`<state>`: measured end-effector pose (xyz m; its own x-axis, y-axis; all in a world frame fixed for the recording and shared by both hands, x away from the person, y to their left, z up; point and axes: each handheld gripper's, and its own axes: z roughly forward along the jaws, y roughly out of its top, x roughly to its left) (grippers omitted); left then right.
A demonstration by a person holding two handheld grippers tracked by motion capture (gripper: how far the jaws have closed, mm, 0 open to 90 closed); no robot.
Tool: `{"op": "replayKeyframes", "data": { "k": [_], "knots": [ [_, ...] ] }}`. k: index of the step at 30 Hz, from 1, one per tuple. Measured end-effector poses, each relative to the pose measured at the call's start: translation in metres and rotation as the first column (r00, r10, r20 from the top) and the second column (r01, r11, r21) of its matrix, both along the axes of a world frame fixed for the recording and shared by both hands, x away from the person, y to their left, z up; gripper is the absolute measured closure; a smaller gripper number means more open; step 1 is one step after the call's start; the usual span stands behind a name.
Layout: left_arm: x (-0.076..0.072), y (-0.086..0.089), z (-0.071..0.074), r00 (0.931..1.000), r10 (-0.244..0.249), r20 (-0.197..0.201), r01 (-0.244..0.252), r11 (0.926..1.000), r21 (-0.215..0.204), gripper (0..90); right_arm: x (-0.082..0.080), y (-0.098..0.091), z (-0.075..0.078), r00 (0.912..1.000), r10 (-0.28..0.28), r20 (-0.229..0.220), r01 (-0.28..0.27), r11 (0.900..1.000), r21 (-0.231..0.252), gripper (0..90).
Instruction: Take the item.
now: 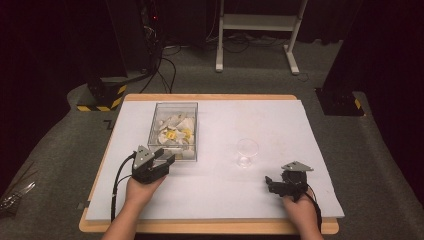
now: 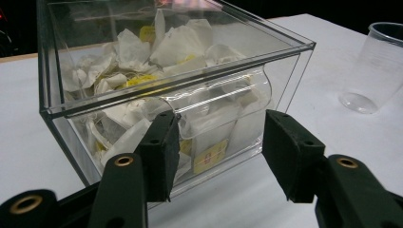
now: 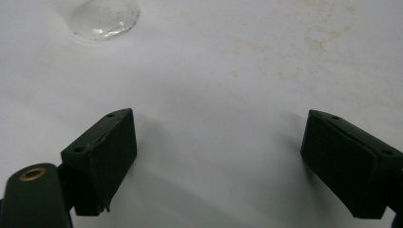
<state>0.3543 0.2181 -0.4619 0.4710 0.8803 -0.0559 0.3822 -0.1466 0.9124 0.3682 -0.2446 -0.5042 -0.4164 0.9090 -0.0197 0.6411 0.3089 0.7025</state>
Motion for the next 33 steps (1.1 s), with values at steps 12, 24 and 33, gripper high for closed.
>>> {"op": "replayKeyframes", "data": {
  "k": [12,24,33],
  "knots": [
    [-0.012,0.002,-0.001,0.9998,-0.013,0.012,0.013,0.9999,0.005,50.6,0.0,0.0,0.0,1.0,-0.001,0.002,0.001,1.0,-0.001,11.8],
    [-0.022,0.005,-0.002,0.9996,-0.026,0.009,0.026,0.9995,-0.017,52.9,0.0,0.0,0.0,1.0,-0.001,0.002,0.001,1.0,-0.001,11.8],
    [-0.03,0.007,-0.002,0.9993,-0.034,0.013,0.035,0.9993,-0.011,55.2,0.0,0.0,0.0,1.0,-0.001,0.002,0.001,1.0,0.0,11.8]
  ]
}}
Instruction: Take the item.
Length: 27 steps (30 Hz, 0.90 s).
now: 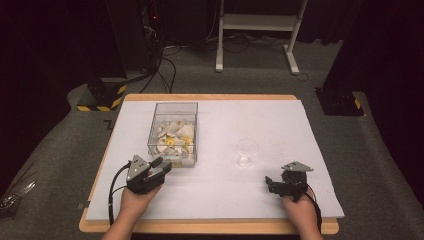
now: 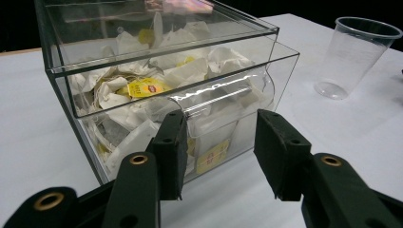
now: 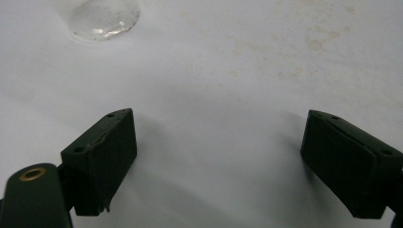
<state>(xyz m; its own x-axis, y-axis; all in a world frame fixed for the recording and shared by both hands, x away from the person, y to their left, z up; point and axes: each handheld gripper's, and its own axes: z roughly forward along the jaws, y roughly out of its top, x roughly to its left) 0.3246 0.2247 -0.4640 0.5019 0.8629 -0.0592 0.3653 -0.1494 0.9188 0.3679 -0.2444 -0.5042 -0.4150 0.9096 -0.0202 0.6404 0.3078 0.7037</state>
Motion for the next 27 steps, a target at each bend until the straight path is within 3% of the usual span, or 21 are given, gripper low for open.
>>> {"op": "replayKeyframes", "data": {
  "k": [27],
  "knots": [
    [-0.027,-0.001,0.002,1.0,0.002,-0.002,-0.002,0.9996,0.027,59.4,0.0,0.0,0.0,1.0,0.0,0.001,0.0,1.0,-0.001,11.8]
  ]
}}
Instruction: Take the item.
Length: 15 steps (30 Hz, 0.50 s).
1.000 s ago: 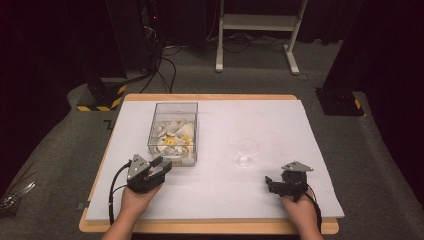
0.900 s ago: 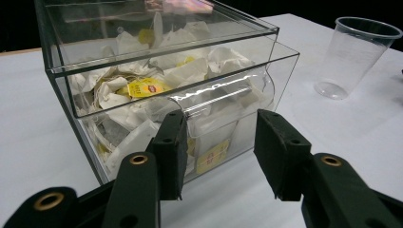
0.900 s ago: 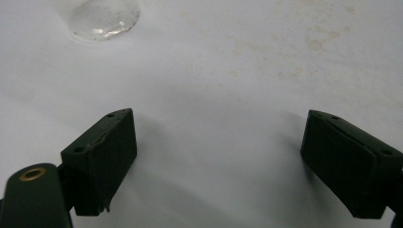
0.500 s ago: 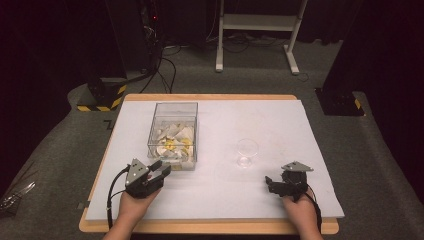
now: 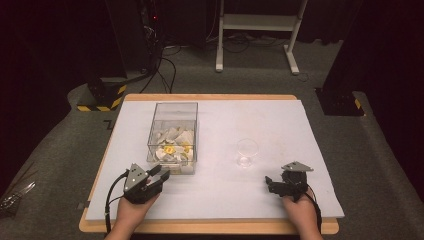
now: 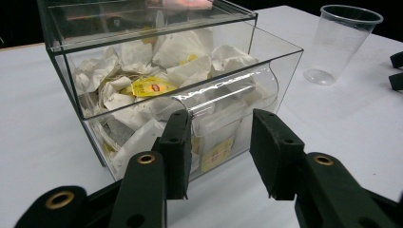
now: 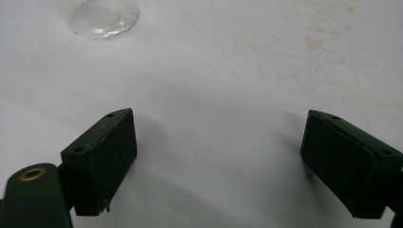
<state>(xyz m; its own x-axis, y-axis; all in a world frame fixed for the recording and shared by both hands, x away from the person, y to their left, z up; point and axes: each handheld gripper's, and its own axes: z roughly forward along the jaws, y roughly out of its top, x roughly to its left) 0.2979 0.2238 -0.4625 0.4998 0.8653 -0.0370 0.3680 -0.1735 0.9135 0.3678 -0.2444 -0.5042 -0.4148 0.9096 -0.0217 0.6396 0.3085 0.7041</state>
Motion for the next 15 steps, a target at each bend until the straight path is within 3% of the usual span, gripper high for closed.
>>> {"op": "replayKeyframes", "data": {
  "k": [11,15],
  "knots": [
    [-0.011,0.001,-0.002,0.9999,-0.015,0.004,0.015,0.9998,-0.009,61.4,0.0,0.0,0.0,1.0,0.001,0.002,-0.001,1.0,-0.001,11.9],
    [-0.014,-0.002,-0.002,0.9998,-0.016,0.013,0.016,0.9997,0.021,61.9,0.0,0.0,0.0,1.0,0.001,0.002,-0.001,1.0,-0.001,11.9]
  ]
}}
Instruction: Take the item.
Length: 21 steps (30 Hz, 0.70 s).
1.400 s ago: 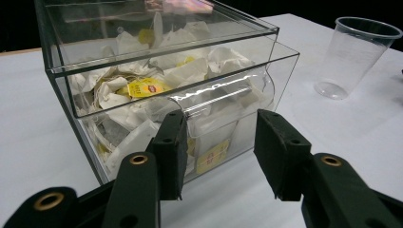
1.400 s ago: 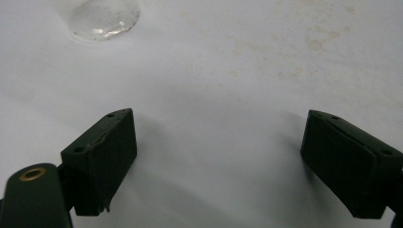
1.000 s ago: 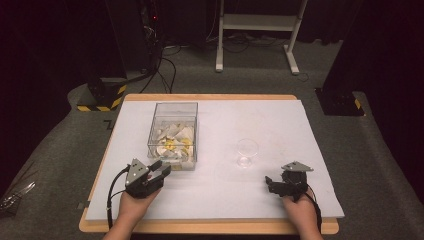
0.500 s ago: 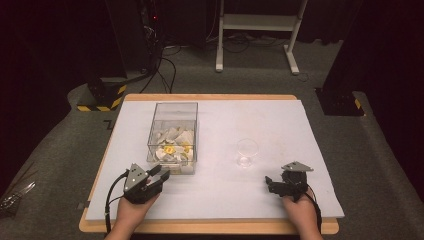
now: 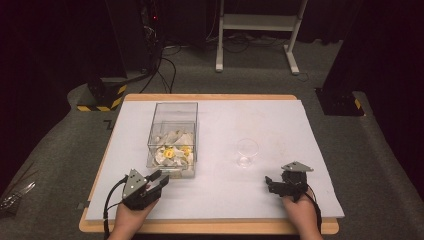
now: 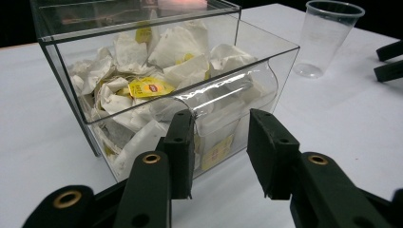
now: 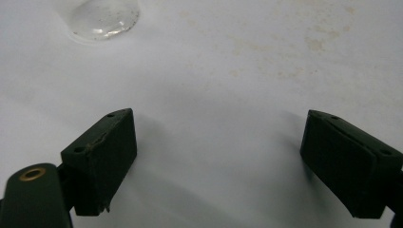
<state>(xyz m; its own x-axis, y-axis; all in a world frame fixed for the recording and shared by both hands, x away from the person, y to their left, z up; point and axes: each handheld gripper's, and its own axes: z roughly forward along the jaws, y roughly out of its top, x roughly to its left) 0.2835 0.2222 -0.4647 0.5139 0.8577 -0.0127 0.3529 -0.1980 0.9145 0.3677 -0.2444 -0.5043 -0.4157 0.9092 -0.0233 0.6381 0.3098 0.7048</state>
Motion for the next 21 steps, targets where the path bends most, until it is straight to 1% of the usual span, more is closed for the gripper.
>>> {"op": "replayKeyframes", "data": {
  "k": [4,9,12,16,21],
  "knots": [
    [-0.001,0.001,0.0,1.0,0.002,-0.002,-0.002,1.0,-0.008,62.4,0.0,0.0,0.0,1.0,0.0,0.0,0.0,1.0,0.0,11.9],
    [-0.004,0.001,0.0,0.9999,0.015,0.0,-0.015,0.9999,-0.001,62.4,0.0,0.0,0.0,1.0,0.0,0.0,0.0,1.0,0.0,11.9],
    [-0.007,0.003,0.001,0.9997,0.023,0.011,-0.023,0.9997,0.003,62.4,0.0,0.0,0.0,1.0,0.0,0.0,0.0,1.0,0.0,11.9],
    [-0.012,0.007,0.001,0.9992,0.036,0.02,-0.037,0.9988,0.034,62.0,0.0,0.0,0.0,1.0,0.0,0.001,0.0,1.0,0.0,12.0],
    [-0.015,0.016,0.005,0.9982,0.058,0.014,-0.058,0.998,0.024,62.2,0.0,0.0,0.0,1.0,-0.001,-0.001,0.001,1.0,0.0,12.0]
  ]
}}
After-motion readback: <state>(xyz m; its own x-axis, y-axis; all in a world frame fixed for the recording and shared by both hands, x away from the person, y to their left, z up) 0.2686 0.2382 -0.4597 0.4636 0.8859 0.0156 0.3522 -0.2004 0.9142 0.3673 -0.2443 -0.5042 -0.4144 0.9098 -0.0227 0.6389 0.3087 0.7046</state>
